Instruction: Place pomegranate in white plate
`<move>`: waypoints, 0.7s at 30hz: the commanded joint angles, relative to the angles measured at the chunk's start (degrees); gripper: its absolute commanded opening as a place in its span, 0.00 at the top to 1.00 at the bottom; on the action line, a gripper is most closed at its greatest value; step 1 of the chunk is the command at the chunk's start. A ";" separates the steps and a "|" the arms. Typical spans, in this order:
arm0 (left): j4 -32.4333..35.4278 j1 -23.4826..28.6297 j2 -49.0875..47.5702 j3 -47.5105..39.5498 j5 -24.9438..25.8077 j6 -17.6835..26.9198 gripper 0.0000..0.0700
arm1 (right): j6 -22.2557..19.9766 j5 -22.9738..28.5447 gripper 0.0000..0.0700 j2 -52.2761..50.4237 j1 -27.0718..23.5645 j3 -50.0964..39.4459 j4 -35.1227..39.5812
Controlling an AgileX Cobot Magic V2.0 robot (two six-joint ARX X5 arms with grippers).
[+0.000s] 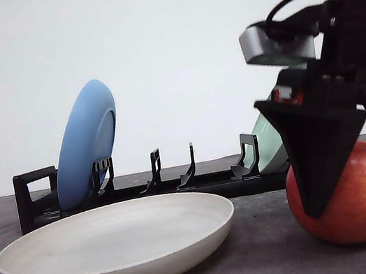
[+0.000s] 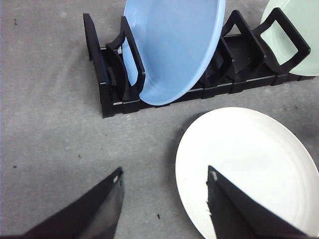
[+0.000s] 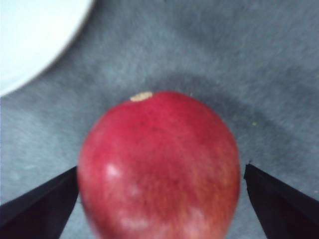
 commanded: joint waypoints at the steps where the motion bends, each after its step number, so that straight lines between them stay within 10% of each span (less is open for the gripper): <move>1: 0.48 0.00 0.28 0.81 0.15 0.76 0.55 | -0.24 -0.19 0.28 0.54 0.57 0.96 0.30; 4: 0.48 0.00 0.28 0.81 0.15 0.76 0.55 | -0.17 -0.63 0.39 0.32 0.61 1.22 -0.32; 21: 0.46 -0.02 0.28 0.81 0.17 -0.16 0.55 | -5.16 -4.50 0.29 7.11 8.38 19.62 -11.15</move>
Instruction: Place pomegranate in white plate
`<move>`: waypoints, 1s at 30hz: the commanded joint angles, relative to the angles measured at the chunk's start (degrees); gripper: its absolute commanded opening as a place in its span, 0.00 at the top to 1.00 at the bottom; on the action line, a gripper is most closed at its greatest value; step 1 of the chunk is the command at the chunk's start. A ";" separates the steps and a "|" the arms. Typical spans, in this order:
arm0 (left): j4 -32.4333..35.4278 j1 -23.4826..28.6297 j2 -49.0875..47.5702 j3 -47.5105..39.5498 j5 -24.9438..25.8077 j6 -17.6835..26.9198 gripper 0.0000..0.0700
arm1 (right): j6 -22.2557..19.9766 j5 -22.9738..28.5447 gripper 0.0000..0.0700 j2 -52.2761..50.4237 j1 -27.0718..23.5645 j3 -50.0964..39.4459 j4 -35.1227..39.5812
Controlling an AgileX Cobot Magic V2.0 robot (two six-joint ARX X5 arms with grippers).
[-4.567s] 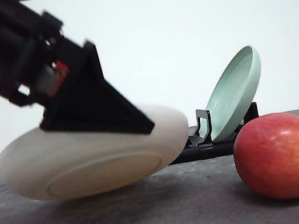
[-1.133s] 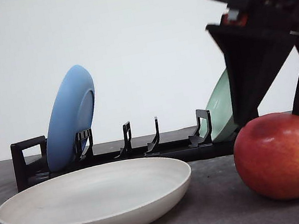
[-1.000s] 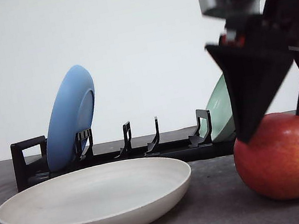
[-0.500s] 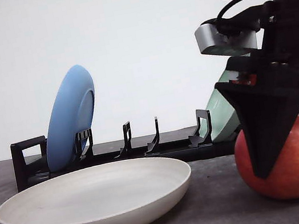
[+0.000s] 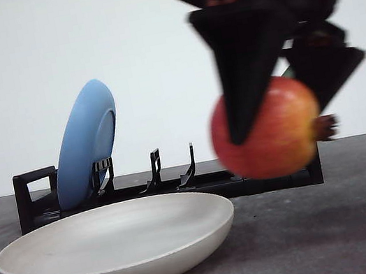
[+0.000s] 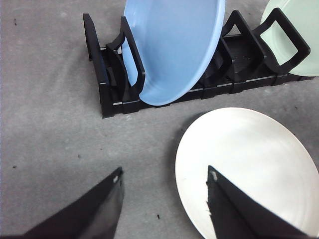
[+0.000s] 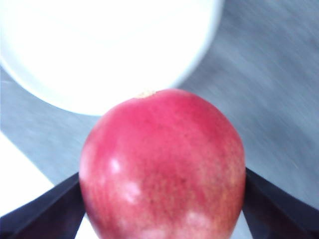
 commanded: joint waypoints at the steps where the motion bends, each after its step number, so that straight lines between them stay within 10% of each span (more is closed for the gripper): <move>1: 0.44 -0.02 0.28 0.81 0.17 -0.11 0.55 | -1.34 -0.15 0.29 2.96 1.68 3.11 0.83; 14: 0.44 -0.01 0.28 0.81 0.15 -0.22 0.55 | -4.77 -0.04 0.30 23.23 6.50 20.53 3.48; 30: 0.46 0.00 0.28 0.81 0.15 -0.03 0.55 | -4.57 0.28 0.29 28.74 6.40 21.45 7.10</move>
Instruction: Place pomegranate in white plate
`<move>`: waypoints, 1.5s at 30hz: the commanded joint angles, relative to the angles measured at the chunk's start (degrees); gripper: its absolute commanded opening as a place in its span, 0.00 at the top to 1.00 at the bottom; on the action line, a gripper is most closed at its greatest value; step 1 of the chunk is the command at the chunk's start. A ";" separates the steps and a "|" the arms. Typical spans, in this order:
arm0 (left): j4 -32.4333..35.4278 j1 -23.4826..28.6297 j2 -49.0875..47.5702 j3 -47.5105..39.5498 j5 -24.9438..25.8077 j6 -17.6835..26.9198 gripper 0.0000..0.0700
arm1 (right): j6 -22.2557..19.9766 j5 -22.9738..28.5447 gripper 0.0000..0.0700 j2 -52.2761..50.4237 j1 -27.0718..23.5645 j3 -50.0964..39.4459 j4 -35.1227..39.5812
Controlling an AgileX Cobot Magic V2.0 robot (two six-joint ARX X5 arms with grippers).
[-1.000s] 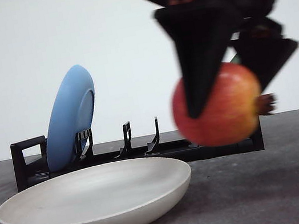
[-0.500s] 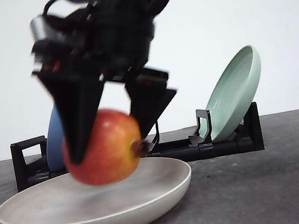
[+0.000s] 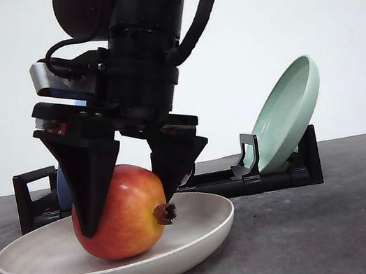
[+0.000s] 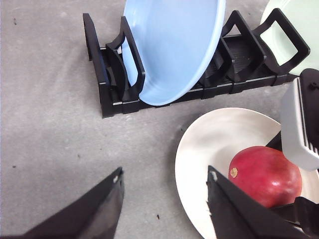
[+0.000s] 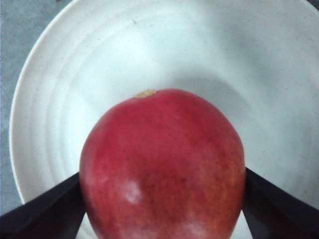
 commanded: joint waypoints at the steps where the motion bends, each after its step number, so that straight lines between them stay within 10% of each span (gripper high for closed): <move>1: 0.47 0.00 0.28 0.81 0.15 0.14 0.55 | -0.18 0.02 0.29 1.78 0.47 1.49 0.76; 11: 0.46 0.00 0.28 0.81 0.15 0.15 0.55 | -0.06 0.00 0.02 1.70 0.63 1.49 1.77; 28: 0.46 0.00 0.33 0.81 0.13 0.26 0.55 | -0.04 -1.45 0.02 -18.27 -1.58 -19.49 29.25; 45: 0.42 0.00 0.33 0.81 0.13 0.13 0.55 | 3.80 -6.21 0.02 -49.37 -16.05 -44.22 26.64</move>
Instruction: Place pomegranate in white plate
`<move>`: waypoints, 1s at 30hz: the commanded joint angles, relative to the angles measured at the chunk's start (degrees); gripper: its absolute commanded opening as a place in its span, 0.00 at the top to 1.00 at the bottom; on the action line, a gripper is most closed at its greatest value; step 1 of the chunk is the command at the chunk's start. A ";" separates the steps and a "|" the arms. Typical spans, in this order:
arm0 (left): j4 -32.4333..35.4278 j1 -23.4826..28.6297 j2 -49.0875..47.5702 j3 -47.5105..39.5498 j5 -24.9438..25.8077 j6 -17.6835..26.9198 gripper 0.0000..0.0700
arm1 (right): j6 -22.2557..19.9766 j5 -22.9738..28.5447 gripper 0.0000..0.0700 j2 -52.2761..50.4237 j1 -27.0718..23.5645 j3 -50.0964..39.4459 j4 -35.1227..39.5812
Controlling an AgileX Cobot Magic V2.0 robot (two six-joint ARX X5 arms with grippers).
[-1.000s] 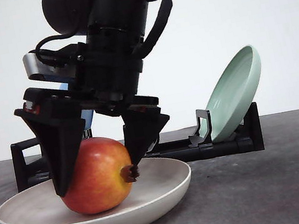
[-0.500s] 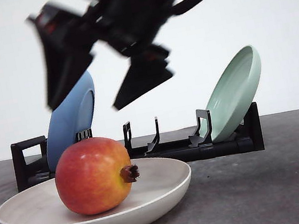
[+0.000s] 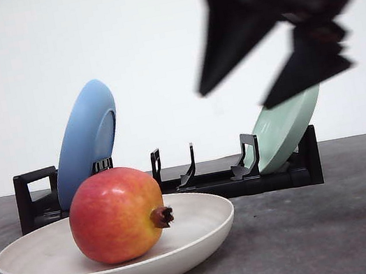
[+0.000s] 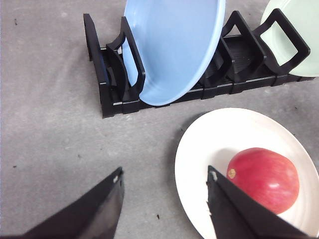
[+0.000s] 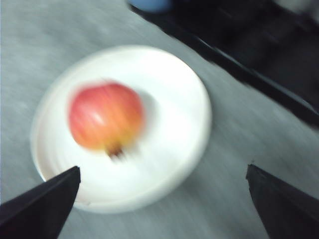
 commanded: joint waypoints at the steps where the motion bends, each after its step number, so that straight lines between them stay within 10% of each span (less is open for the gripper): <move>1: 0.39 0.00 0.33 0.81 0.13 0.13 0.55 | 1.05 -0.20 0.02 -2.11 -1.17 -1.25 -0.30; 13: 0.39 0.00 0.33 0.81 0.15 0.13 0.55 | 1.48 0.44 0.02 -16.29 -16.12 -4.60 -9.32; 22: 0.03 -0.02 0.20 0.81 0.19 0.11 0.55 | 1.22 0.42 0.02 -16.66 -17.93 -4.60 -7.84; 24: -0.05 -0.03 0.20 0.81 0.20 0.11 0.59 | 1.19 0.44 0.21 -16.65 -17.93 -4.60 -7.83; 27: 0.00 -0.02 0.20 0.81 0.22 -0.08 1.00 | 1.15 0.44 0.99 -16.65 -17.93 -4.60 -7.14; 30: 0.00 -0.02 0.20 0.81 0.17 -0.08 1.00 | 1.01 0.24 0.97 -16.65 -17.93 -4.60 -6.50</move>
